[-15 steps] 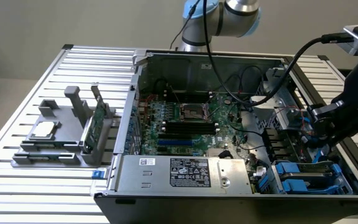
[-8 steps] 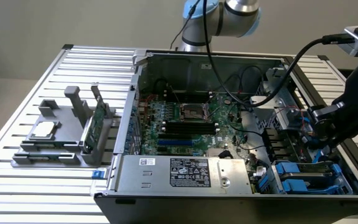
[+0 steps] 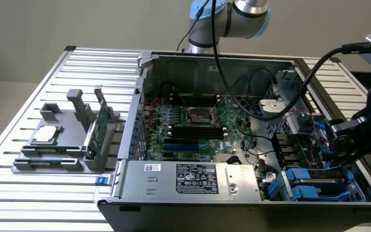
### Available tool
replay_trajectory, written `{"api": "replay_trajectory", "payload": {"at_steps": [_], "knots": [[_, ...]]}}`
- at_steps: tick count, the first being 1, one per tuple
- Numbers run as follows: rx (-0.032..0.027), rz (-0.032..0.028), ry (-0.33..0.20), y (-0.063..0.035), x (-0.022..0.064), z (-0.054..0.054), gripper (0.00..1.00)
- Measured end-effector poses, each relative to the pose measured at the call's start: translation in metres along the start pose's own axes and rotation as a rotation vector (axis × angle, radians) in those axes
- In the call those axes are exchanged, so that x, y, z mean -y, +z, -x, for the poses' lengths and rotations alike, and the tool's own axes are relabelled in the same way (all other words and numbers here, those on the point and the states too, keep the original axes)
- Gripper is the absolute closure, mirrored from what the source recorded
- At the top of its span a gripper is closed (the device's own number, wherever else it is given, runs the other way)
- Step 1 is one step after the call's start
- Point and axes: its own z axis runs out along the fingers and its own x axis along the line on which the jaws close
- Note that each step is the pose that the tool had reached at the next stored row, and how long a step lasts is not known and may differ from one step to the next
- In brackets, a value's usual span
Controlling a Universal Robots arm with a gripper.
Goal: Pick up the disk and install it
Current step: 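Insert the first disk wire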
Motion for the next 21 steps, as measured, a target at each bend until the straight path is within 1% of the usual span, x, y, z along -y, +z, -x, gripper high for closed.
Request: {"api": "replay_trajectory", "payload": {"at_steps": [2,5,9,14,21], "knots": [[0.0012,0.0003,0.014,0.0000,0.0002,0.0001,0.72],[0.0047,0.0005,0.053,0.0000,0.0003,0.0000,0.72],[0.0097,-0.0018,0.110,0.0001,0.0002,0.0000,0.72],[0.0164,-0.0074,0.185,0.0000,0.0003,0.0000,0.72],[0.0262,-0.0169,0.297,0.0000,0.0002,0.0000,0.72]]}}
